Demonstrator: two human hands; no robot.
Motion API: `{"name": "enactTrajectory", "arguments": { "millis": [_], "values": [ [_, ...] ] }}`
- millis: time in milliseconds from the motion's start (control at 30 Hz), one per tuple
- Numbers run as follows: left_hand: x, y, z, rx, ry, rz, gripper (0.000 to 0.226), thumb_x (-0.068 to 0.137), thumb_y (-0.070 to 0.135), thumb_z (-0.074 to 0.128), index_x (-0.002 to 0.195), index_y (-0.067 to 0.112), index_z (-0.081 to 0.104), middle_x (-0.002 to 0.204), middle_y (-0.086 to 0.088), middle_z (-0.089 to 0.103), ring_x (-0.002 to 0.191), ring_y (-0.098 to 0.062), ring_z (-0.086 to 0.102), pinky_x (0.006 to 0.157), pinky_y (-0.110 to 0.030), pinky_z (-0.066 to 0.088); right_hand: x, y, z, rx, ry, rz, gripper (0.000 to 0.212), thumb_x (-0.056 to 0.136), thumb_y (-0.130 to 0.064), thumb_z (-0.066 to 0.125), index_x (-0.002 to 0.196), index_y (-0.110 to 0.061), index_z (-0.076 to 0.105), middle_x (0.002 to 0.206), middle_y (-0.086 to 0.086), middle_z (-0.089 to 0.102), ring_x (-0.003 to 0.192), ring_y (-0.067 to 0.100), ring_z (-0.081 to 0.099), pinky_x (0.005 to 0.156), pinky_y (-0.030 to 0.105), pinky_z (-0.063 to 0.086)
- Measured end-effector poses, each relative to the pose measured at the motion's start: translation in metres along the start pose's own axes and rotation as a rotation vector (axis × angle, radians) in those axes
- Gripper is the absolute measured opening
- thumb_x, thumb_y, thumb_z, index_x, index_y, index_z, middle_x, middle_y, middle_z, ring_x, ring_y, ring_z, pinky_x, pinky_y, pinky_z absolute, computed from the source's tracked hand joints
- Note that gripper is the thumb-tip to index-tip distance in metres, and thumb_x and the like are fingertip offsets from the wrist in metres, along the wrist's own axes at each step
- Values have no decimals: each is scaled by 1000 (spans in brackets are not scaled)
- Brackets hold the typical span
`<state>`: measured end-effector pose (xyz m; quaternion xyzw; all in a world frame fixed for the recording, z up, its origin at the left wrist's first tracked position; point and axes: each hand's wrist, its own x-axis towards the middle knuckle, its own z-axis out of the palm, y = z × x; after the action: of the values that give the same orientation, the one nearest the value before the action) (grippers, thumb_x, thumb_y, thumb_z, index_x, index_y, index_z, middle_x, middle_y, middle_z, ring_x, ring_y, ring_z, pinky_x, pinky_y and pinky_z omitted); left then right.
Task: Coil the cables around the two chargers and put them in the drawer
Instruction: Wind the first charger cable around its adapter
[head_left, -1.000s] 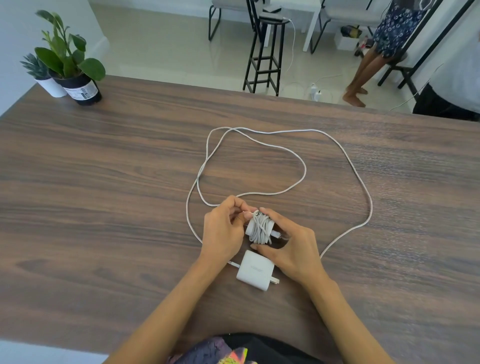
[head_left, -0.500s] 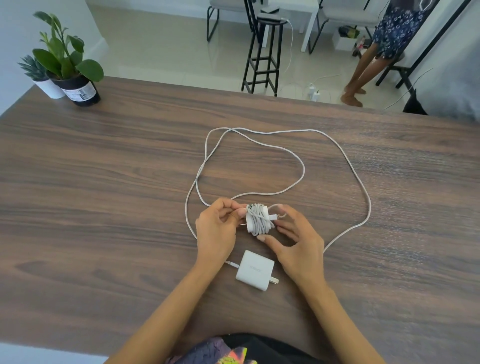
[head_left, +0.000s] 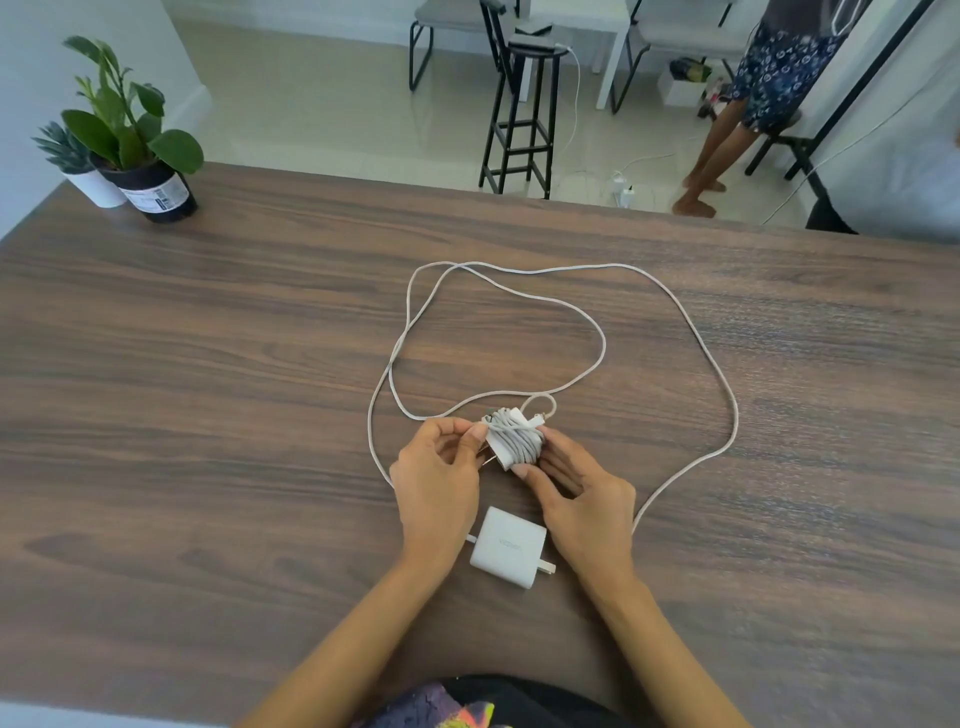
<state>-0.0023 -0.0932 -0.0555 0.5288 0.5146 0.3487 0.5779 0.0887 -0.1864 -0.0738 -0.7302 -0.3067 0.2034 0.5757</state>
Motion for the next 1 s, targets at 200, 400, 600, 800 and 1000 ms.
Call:
{"name": "enactTrajectory", "arguments": {
  "millis": [200, 400, 600, 800, 1000],
  "values": [
    [-3, -2, 2, -56, 9, -61, 10, 84, 19, 69, 82, 9, 66, 80, -8, 73, 78, -16, 72, 75, -36, 59, 0, 0, 1, 33, -19, 50, 68, 63, -5, 84, 119, -32, 57, 114, -6, 66, 100, 1, 66, 87, 14, 50],
    [-7, 0, 3, -126, -3, -118, 13, 84, 17, 69, 84, 5, 65, 82, -10, 73, 76, -14, 72, 69, -23, 57, -2, 2, 2, -137, 48, -94, 63, 67, -11, 83, 124, -21, 59, 113, -17, 63, 97, -1, 66, 86, 10, 48],
    [-9, -2, 4, -91, 13, -97, 12, 83, 19, 70, 83, 7, 66, 79, -8, 72, 76, -13, 71, 68, -22, 57, -2, 2, 0, -81, 62, 10, 56, 66, -7, 83, 118, -17, 64, 105, -2, 72, 92, -1, 68, 88, 19, 52],
    [-7, -4, 6, -119, -28, -148, 12, 86, 18, 67, 86, 5, 65, 82, -9, 72, 75, -14, 72, 67, -21, 57, -3, -2, 0, -9, 109, 32, 56, 66, -10, 83, 118, -19, 64, 107, -4, 71, 96, 2, 67, 90, 23, 52],
    [1, -5, 5, -128, -76, -211, 11, 86, 14, 66, 87, 4, 64, 82, -12, 73, 75, -14, 73, 63, -22, 57, 3, -5, -5, 93, 96, 92, 46, 64, -5, 83, 104, -23, 69, 99, -6, 72, 95, 7, 68, 88, 25, 52]
  ]
}}
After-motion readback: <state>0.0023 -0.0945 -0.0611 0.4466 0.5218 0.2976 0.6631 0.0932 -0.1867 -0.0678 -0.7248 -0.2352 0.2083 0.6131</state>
